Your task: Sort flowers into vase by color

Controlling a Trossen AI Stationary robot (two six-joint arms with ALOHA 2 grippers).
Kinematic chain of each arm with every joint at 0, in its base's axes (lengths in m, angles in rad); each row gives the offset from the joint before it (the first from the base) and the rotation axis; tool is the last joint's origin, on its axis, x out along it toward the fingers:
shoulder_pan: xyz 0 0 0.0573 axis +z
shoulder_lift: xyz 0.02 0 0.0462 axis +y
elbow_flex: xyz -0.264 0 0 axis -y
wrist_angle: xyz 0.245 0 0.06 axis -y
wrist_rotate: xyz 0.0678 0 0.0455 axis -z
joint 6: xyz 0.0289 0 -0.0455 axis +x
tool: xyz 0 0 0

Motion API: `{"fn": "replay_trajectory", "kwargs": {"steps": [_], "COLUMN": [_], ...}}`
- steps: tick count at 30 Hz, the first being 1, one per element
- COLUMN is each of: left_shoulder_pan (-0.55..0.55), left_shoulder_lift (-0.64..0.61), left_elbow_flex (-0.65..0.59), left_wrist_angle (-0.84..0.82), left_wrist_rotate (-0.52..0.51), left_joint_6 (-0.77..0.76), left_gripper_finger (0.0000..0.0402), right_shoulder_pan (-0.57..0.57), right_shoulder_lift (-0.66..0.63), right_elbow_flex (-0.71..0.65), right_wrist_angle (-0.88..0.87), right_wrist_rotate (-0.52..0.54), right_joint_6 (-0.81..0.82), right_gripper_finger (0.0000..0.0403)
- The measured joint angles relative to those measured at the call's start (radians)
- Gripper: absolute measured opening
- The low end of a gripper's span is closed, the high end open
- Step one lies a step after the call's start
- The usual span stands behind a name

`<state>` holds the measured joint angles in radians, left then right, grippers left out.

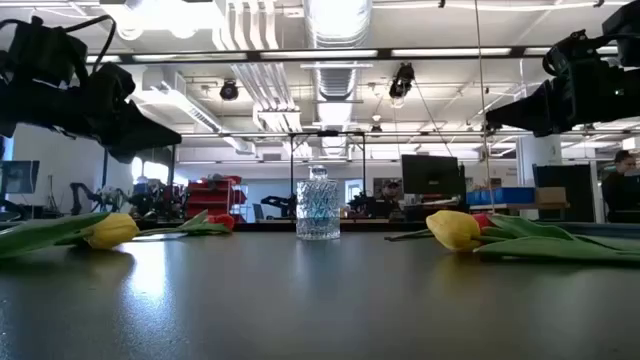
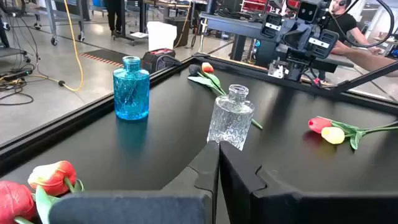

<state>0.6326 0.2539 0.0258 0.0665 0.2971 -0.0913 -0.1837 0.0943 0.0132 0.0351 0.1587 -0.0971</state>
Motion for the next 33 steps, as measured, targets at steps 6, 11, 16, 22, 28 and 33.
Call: {"fn": "replay_trajectory", "kwargs": {"steps": [6, 11, 16, 22, 28, 33], "left_shoulder_pan": [0.0, 0.0, 0.0, 0.0, 0.0, 0.0], "left_shoulder_lift": [0.0, 0.0, 0.0, 0.0, 0.0, 0.0], "left_elbow_flex": [0.0, 0.0, 0.0, 0.0, 0.0, 0.0], "left_wrist_angle": [0.0, 0.0, 0.0, 0.0, 0.0, 0.0], "left_wrist_rotate": [0.0, 0.0, 0.0, 0.0, 0.0, 0.0], "left_joint_6": [0.0, 0.0, 0.0, 0.0, 0.0, 0.0], "left_gripper_finger": [0.0, 0.0, 0.0, 0.0, 0.0, 0.0], "right_shoulder_pan": [0.0, 0.0, 0.0, 0.0, 0.0, -0.034], "right_shoulder_lift": [0.0, 0.0, 0.0, 0.0, 0.0, 0.014], "right_elbow_flex": [0.0, 0.0, 0.0, 0.0, 0.0, 0.0], "right_wrist_angle": [0.0, 0.0, 0.0, 0.0, 0.0, 0.0], "right_wrist_rotate": [0.0, 0.0, 0.0, 0.0, 0.0, 0.004], "right_joint_6": [0.0, 0.0, 0.0, 0.0, 0.0, 0.0], "right_gripper_finger": [0.0009, 0.0009, 0.0009, 0.0009, 0.0009, 0.0009]}}
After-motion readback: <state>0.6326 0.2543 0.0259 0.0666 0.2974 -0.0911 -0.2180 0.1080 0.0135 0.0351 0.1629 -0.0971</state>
